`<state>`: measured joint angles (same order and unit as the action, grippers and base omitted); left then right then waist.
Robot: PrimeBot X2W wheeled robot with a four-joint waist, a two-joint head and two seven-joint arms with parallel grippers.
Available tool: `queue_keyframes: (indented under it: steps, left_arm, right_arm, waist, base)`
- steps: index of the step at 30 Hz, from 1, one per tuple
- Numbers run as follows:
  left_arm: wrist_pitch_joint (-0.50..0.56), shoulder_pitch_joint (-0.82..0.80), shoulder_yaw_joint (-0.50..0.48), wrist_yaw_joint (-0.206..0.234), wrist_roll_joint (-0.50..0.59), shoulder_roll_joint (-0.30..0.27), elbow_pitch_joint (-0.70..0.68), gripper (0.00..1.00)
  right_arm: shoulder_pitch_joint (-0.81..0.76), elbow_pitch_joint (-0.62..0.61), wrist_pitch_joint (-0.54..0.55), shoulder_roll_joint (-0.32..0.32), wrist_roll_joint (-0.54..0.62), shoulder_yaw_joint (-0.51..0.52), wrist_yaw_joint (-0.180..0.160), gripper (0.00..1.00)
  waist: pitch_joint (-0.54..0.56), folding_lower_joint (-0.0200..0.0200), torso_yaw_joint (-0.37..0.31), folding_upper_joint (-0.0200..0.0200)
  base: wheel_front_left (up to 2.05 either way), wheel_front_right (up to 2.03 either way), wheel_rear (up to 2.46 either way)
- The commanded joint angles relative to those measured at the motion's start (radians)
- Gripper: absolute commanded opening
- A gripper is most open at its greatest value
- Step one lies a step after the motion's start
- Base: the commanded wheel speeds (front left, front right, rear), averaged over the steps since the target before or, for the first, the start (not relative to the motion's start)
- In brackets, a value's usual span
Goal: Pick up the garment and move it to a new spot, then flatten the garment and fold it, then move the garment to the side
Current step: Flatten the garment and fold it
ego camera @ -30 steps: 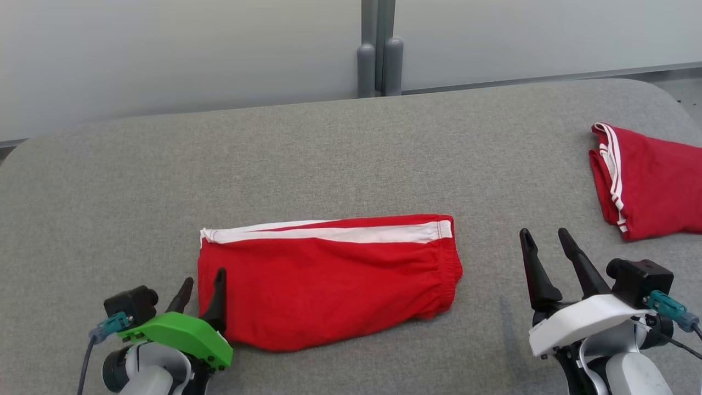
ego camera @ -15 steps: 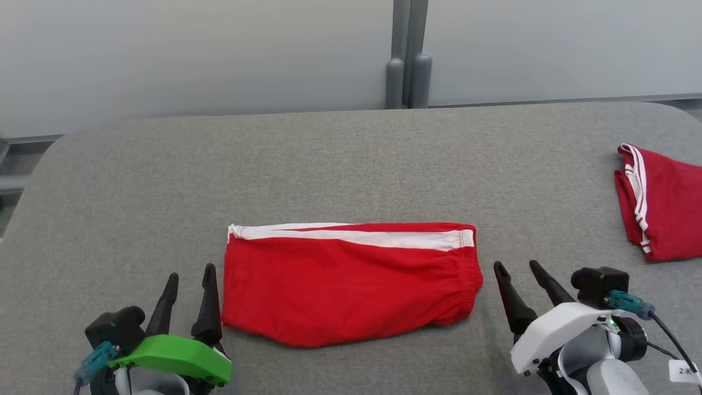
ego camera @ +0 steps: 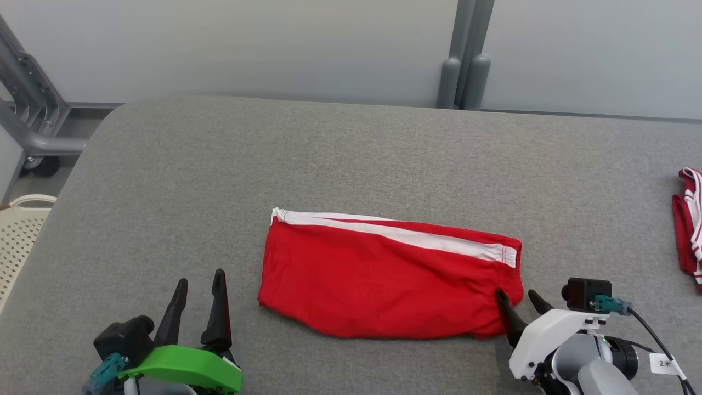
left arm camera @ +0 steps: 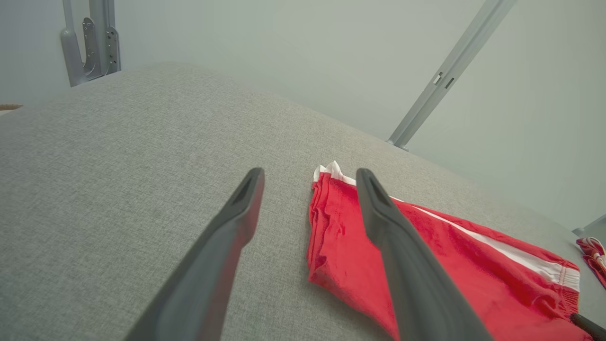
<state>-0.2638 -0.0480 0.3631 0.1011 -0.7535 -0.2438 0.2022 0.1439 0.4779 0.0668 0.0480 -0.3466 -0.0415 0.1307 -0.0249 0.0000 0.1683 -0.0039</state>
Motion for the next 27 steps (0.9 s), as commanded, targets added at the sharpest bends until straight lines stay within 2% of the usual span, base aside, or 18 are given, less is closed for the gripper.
queue_keyframes:
  steps: [1,7,12,13,14,15,16,18,19,23,27]
  left_arm:
    - [0.0,0.014,-0.002,-0.002,0.005,0.0,-0.002,1.0]
    - [0.0,0.017,-0.003,-0.002,0.011,0.001,-0.001,1.0]
    - [0.0,0.017,-0.004,0.002,0.018,-0.005,0.0,1.0]
    - [0.0,0.016,-0.003,0.002,0.019,-0.007,0.0,1.0]
    - [0.0,0.015,-0.002,0.003,0.02,-0.007,0.0,1.0]
    - [0.0,0.014,-0.001,0.004,0.021,-0.007,0.0,1.0]
    - [0.0,0.013,0.0,0.004,0.022,-0.008,0.0,1.0]
    - [0.0,0.013,-0.001,0.007,0.021,-0.01,-0.001,1.0]
    - [0.0,0.015,-0.002,0.006,0.021,-0.011,-0.001,1.0]
    - [0.001,0.025,-0.006,0.012,0.02,-0.017,-0.006,1.0]
    - [0.003,0.026,-0.004,0.015,0.02,-0.017,-0.013,1.0]
  right_arm:
    - [0.015,0.017,-0.01,0.004,-0.008,0.003,0.0,1.0]
    - [0.061,0.142,-0.045,0.004,-0.087,-0.01,0.0,1.0]
    - [0.118,0.254,-0.065,0.002,-0.221,-0.07,0.0,1.0]
    - [0.129,0.272,-0.072,0.002,-0.234,-0.082,0.0,0.89]
    - [0.14,0.289,-0.077,0.002,-0.242,-0.095,0.0,0.54]
    - [0.151,0.301,-0.081,0.001,-0.252,-0.11,0.0,0.42]
    - [0.162,0.311,-0.088,0.001,-0.266,-0.125,0.0,0.34]
    - [0.184,0.328,-0.099,0.001,-0.286,-0.148,0.0,0.07]
    - [0.194,0.335,-0.105,0.002,-0.29,-0.156,0.0,0.0]
    - [0.231,0.358,-0.122,0.004,-0.276,-0.171,0.0,0.0]
    - [0.254,0.34,-0.093,0.018,-0.251,-0.164,0.0,0.0]
  waist:
    - [-0.004,0.0,0.009,0.0039]
    - [-0.009,0.0,0.016,0.0039]
    - [-0.01,0.0,0.011,0.0039]
    - [-0.01,0.0,0.01,0.0039]
    - [-0.011,0.0,0.01,0.0039]
    - [-0.011,0.0,0.009,0.0039]
    - [-0.011,0.0,0.008,0.0039]
    - [-0.01,0.0,0.005,0.0039]
    - [-0.009,0.0,0.002,0.0039]
    - [-0.002,0.0,-0.016,0.0039]
    - [0.005,0.0,-0.043,0.0039]
  base:
    - [0.0,0.0,0.0]
    - [0.0,0.0,0.0]
    - [0.0,0.0,0.0]
    - [0.0,0.0,0.0]
    - [0.0,0.0,0.0]
    - [0.0,0.0,0.0]
    - [0.0,0.0,0.0]
    - [0.0,0.0,0.0]
    - [0.0,0.0,0.0]
    - [0.0,0.0,0.0]
    - [0.0,0.0,0.0]
